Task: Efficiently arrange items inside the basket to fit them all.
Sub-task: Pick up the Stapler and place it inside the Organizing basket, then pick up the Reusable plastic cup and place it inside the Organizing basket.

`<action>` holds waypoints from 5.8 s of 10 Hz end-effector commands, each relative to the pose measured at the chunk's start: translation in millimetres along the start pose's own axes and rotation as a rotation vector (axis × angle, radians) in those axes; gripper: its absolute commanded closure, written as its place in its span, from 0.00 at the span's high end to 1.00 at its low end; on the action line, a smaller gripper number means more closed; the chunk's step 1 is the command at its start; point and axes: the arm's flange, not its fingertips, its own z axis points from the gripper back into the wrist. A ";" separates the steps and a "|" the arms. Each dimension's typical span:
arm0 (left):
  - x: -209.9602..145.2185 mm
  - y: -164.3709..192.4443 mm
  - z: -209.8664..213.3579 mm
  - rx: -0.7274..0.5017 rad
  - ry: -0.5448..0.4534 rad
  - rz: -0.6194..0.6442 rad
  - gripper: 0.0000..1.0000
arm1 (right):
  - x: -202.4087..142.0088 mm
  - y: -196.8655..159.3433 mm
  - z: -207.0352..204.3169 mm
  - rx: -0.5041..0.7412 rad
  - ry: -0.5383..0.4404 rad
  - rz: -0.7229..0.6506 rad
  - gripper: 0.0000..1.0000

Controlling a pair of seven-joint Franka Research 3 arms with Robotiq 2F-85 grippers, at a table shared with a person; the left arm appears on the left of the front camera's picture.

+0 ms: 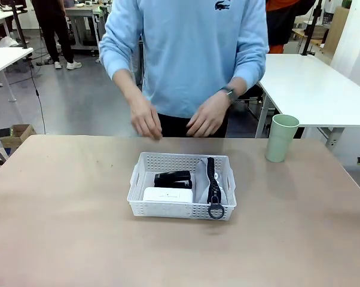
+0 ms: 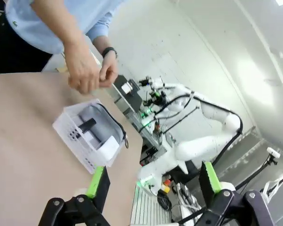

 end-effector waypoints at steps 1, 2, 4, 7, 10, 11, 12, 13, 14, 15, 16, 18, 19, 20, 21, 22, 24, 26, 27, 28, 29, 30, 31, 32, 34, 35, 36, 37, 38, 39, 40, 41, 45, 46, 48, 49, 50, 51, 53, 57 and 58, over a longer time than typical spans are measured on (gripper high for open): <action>2.0 -39.0 -13.9 0.003 0.078 -0.062 1.00 | -0.5 3.2 0.6 0.007 -0.001 -0.006 1.00; 2.0 -39.0 -13.9 0.003 0.078 -0.062 1.00 | -0.5 3.2 0.6 0.007 -0.001 -0.006 1.00; 2.0 -39.0 -13.9 0.003 0.078 -0.062 1.00 | -0.5 3.2 0.6 0.007 -0.001 -0.006 1.00; 2.0 -39.0 -13.9 0.003 0.078 -0.062 1.00 | -0.5 3.2 0.6 0.007 -0.001 -0.006 1.00; 2.0 -39.0 -13.9 0.003 0.078 -0.062 1.00 | -0.5 3.2 0.6 0.007 -0.001 -0.006 1.00; 2.0 -39.0 -13.9 0.003 0.078 -0.062 1.00 | -0.5 3.2 0.6 0.007 -0.001 -0.006 1.00; 2.0 -39.0 -13.9 0.003 0.078 -0.062 1.00 | -0.5 3.2 0.6 0.007 -0.001 -0.006 1.00; 2.0 -39.0 -13.9 0.003 0.078 -0.062 1.00 | -0.5 3.2 0.6 0.007 -0.001 -0.006 1.00; 2.0 -39.0 -13.9 0.003 0.078 -0.062 1.00 | -0.5 3.2 0.6 0.007 -0.001 -0.006 1.00; 2.0 -39.0 -13.9 0.003 0.078 -0.062 1.00 | 0.0 0.0 0.0 0.000 0.000 0.000 1.00; 2.0 -39.0 -13.9 0.003 0.078 -0.062 1.00 | 5.0 -0.3 -4.4 0.003 0.074 0.055 1.00; 2.0 -39.0 -13.9 0.003 0.078 -0.062 1.00 | 21.2 1.4 -9.4 -0.095 0.077 0.535 1.00; 2.0 -39.0 -13.9 0.003 0.078 -0.062 1.00 | 27.0 -1.0 -13.3 -0.082 0.132 0.822 1.00; 2.0 -39.0 -13.9 0.003 0.078 -0.062 1.00 | 33.5 -8.9 -15.3 -0.111 0.178 1.035 1.00; 2.0 -39.0 -13.9 0.003 0.078 -0.062 1.00 | 35.4 -16.2 -18.0 -0.116 0.099 1.235 1.00; 2.0 -39.0 -13.9 0.003 0.078 -0.062 1.00 | 36.5 -20.9 -19.8 -0.110 0.061 1.307 1.00; 2.0 -39.0 -13.9 0.003 0.078 -0.062 1.00 | 34.6 -26.2 -27.5 -0.199 0.082 1.343 1.00; 2.0 -39.0 -13.9 0.003 0.078 -0.062 1.00 | 37.1 -29.1 -22.7 -0.268 -0.071 1.364 1.00; 2.0 -39.0 -13.9 0.003 0.078 -0.062 1.00 | 38.6 -33.1 -21.1 -0.292 -0.117 1.366 1.00; 2.0 -39.0 -13.9 0.003 0.078 -0.062 1.00 | 40.8 -36.8 -21.6 -0.309 -0.159 1.364 1.00; 2.0 -39.0 -13.9 0.003 0.078 -0.062 1.00 | 42.7 -24.5 -12.2 -0.265 -0.031 1.344 1.00; 2.0 -39.0 -13.9 0.003 0.078 -0.062 1.00 | 42.7 -24.5 -12.2 -0.265 -0.031 1.344 1.00; 2.0 -39.0 -13.9 0.003 0.078 -0.062 1.00 | 42.7 -24.5 -12.2 -0.265 -0.031 1.344 1.00; 2.0 -39.0 -13.9 0.003 0.078 -0.062 1.00 | 42.7 -24.5 -12.2 -0.265 -0.031 1.344 1.00; 2.0 -39.0 -13.9 0.003 0.078 -0.062 1.00 | 51.6 -38.3 -24.4 -0.295 -0.055 1.402 1.00; 2.0 -39.0 -13.9 0.003 0.078 -0.062 1.00 | 63.3 -52.3 -32.6 -0.262 -0.101 1.483 1.00; 2.0 -39.0 -13.9 0.003 0.078 -0.062 1.00 | 70.9 -62.6 -38.6 -0.231 -0.128 1.526 1.00; 2.0 -39.0 -13.9 0.003 0.078 -0.062 1.00 | 78.5 -72.6 -44.3 -0.228 -0.126 1.546 1.00; 2.0 -39.0 -13.9 0.003 0.078 -0.062 1.00 | 86.5 -82.9 -51.2 -0.219 -0.108 1.557 1.00; 2.0 -39.0 -13.9 0.003 0.078 -0.062 1.00 | 96.7 -94.8 -62.8 -0.212 -0.097 1.578 1.00; 2.0 -39.0 -13.9 0.003 0.078 -0.062 1.00 | 103.4 -101.9 -75.7 -0.190 -0.092 1.609 1.00; 2.0 -39.0 -13.9 0.003 0.078 -0.062 1.00 | 110.4 -108.1 -90.9 -0.187 -0.085 1.629 1.00; 2.0 -39.0 -13.9 0.003 0.078 -0.062 1.00 | 138.7 -135.0 -150.5 -0.207 -0.071 1.633 1.00; 2.0 -39.0 -13.9 0.003 0.078 -0.062 1.00 | 143.3 -140.3 -156.8 -0.185 -0.051 1.587 1.00; 2.0 -39.0 -13.9 0.003 0.078 -0.062 1.00 | 145.3 -145.9 -154.5 -0.179 -0.007 1.515 1.00; 2.0 -39.0 -13.9 0.003 0.078 -0.062 1.00 | 146.5 -148.0 -154.8 -0.182 0.019 1.499 1.00; 2.0 -39.0 -13.9 0.003 0.078 -0.062 1.00 | 147.5 -150.3 -156.9 -0.169 0.023 1.488 1.00; 2.0 -39.0 -13.9 0.003 0.078 -0.062 1.00 | 149.7 -154.5 -160.8 -0.162 0.018 1.483 1.00; 2.0 -39.0 -13.9 0.003 0.078 -0.062 1.00 | 156.8 -160.1 -164.4 -0.163 -0.030 1.463 1.00; 2.0 -39.0 -13.9 0.003 0.078 -0.062 1.00 | 163.4 -164.5 -181.0 -0.069 -0.020 1.425 1.00; 2.0 -39.0 -13.9 0.003 0.078 -0.062 1.00 | 164.9 -164.5 -185.2 -0.055 -0.024 1.420 1.00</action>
